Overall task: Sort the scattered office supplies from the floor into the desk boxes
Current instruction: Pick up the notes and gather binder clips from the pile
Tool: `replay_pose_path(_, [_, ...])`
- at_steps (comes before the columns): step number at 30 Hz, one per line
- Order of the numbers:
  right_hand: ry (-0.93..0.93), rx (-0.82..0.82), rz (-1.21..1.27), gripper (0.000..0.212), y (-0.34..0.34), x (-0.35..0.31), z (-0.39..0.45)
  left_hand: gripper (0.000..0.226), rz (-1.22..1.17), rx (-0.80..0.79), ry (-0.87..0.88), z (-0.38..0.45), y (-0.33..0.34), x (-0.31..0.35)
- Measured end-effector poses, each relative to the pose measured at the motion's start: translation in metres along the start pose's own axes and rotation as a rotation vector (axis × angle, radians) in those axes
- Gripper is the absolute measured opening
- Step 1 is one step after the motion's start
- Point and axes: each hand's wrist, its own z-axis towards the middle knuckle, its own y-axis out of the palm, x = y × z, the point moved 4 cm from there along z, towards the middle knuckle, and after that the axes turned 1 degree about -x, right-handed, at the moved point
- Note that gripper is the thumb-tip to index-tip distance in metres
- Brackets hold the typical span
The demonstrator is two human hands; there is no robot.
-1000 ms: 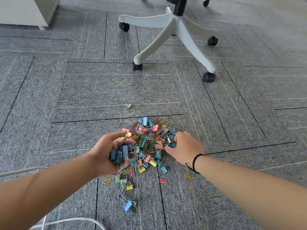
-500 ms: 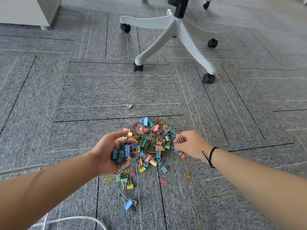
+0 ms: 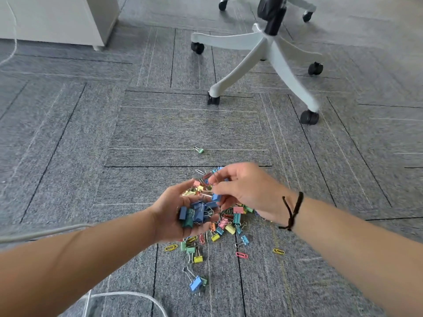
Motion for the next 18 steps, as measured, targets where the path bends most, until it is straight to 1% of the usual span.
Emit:
replay_pose_path(4, [-0.075, 0.0, -0.318, 0.015, 0.029, -0.011, -0.001, 0.055, 0.029, -0.048, -0.013, -0.004, 0.005, -0.002])
replay_pose_path(6, [-0.103, 0.02, -0.45, 0.02, 0.033, -0.01, 0.002, 0.054, 0.04, -0.04, -0.012, -0.005, 0.006, -0.003])
replay_pose_path(8, [-0.098, 0.008, -0.522, 0.03, 0.035, -0.009, 0.003, 0.054, 0.05, -0.045, -0.005, -0.005, 0.005, -0.003])
replay_pose_path(10, [-0.088, -0.012, -0.504, 0.034, 0.035, -0.008, 0.002, 0.053, 0.045, -0.055, 0.001, -0.004, 0.004, -0.002])
replay_pose_path(14, [-0.082, -0.012, -0.39, 0.015, 0.024, -0.006, 0.0, 0.037, 0.079, -0.044, 0.019, -0.006, 0.004, 0.0])
replay_pose_path(16, [-0.064, -0.007, -0.317, 0.014, 0.013, -0.003, 0.0, 0.032, 0.084, -0.038, 0.03, -0.006, 0.004, 0.001])
replay_pose_path(18, [-0.031, 0.021, -0.229, 0.014, -0.004, 0.003, 0.0, 0.034, 0.072, -0.039, 0.031, -0.005, 0.003, 0.001])
